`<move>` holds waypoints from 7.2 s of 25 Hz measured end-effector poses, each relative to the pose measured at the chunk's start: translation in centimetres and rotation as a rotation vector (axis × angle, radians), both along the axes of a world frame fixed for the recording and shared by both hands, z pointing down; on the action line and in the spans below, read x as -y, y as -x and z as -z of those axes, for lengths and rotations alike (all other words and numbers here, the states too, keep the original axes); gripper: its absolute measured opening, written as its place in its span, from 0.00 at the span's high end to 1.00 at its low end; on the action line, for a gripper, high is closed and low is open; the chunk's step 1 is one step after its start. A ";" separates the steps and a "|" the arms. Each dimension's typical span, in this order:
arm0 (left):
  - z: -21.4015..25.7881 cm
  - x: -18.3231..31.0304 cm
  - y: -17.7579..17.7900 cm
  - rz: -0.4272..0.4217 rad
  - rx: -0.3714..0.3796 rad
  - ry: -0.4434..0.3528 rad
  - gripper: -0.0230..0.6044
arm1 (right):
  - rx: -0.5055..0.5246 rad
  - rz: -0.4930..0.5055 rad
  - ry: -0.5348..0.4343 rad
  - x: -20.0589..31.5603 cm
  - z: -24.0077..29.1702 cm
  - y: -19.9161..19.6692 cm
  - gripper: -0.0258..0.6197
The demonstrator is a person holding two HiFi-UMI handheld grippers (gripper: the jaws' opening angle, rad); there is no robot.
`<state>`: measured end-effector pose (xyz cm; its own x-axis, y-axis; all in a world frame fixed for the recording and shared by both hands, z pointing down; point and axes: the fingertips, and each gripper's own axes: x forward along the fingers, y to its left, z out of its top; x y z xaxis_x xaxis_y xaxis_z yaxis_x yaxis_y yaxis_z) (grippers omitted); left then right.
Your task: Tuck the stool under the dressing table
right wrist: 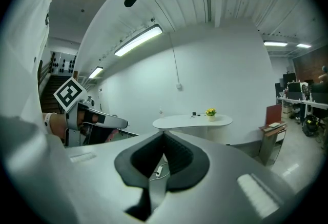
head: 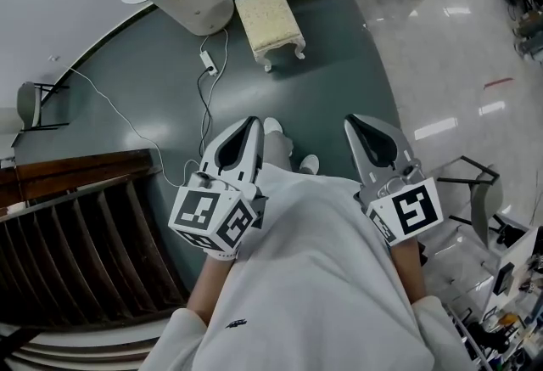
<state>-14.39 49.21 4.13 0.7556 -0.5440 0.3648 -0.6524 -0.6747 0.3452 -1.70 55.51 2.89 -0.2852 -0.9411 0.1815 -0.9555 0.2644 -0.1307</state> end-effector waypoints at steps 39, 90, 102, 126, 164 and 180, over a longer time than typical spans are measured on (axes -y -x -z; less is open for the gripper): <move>-2.7 41.0 1.2 0.050 -0.069 0.135 0.95 | -0.070 0.090 0.132 42.4 0.1 1.0 0.94; -23.3 45.0 -9.0 0.723 -0.115 0.539 0.88 | -0.082 0.851 0.237 57.0 -16.2 -4.8 0.94; -34.4 43.9 -9.9 0.734 -0.053 0.602 0.79 | -0.057 0.850 0.269 58.4 -22.6 -3.7 0.94; -53.2 43.1 -11.1 0.838 -0.359 0.899 0.56 | -0.072 0.800 0.384 58.1 -32.9 -0.9 0.94; -69.9 43.2 -11.7 1.062 -0.645 1.039 0.39 | 0.005 0.689 0.422 58.2 -41.3 -1.9 0.94; -70.6 43.6 -11.7 1.089 -0.652 1.027 0.39 | 0.018 0.658 0.401 58.0 -41.7 -2.5 0.94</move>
